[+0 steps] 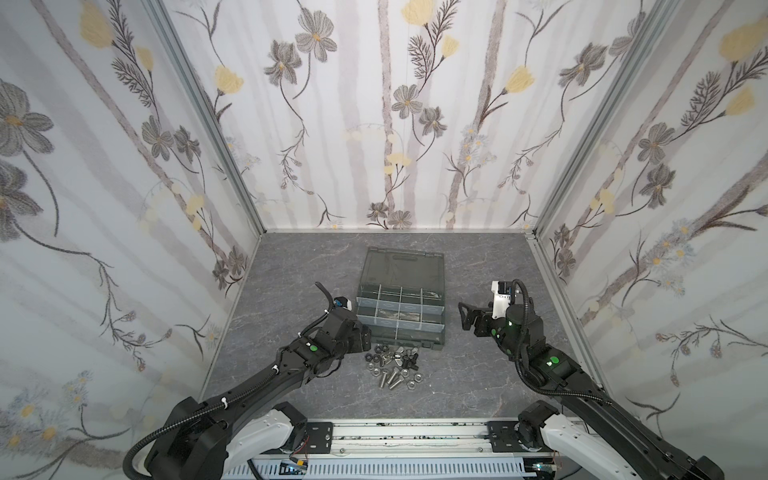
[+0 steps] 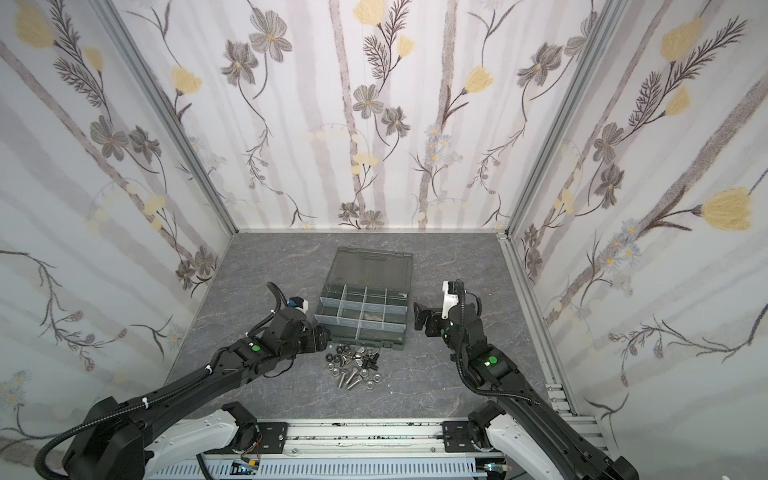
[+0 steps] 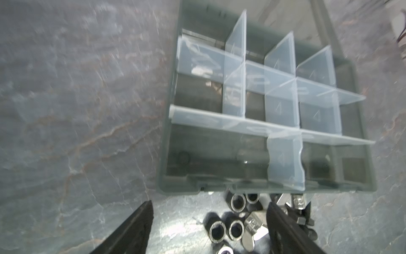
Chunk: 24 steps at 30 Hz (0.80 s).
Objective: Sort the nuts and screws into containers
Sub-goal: 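Reach the left gripper over the nut pile while the right gripper moves toward the box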
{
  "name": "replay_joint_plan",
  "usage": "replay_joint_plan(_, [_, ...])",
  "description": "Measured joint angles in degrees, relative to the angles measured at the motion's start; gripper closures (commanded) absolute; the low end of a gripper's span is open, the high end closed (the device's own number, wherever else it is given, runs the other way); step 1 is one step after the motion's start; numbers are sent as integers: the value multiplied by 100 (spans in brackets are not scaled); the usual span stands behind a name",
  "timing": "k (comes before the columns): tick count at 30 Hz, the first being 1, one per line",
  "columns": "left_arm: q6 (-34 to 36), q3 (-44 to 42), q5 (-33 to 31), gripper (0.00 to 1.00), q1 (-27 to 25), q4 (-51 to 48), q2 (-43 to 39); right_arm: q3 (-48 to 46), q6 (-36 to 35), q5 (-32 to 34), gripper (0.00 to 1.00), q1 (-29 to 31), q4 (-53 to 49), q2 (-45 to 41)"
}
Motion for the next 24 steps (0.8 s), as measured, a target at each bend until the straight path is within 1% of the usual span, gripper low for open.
replay_joint_plan(3, [-188,-31,177,28,-153,-55,264,-90,323,0,0,155,-79,-85])
replay_joint_plan(6, [-400,-44,223,31,-186,-103,361,-125,557,17,0,282,-120,-103])
replay_joint_plan(9, [-509,-44,238,34,-216,-101,426,-140,728,22,0,385,-162,-87])
replay_joint_plan(13, [-570,-44,271,41,-249,-101,549,-164,874,44,0,455,-190,-39])
replay_joint_plan(22, [-662,-42,315,44,-365,-103,796,-192,1032,72,0,509,-199,-57])
replay_joint_plan(24, [-662,-33,372,46,-389,-105,881,-203,1049,87,0,509,-199,-66])
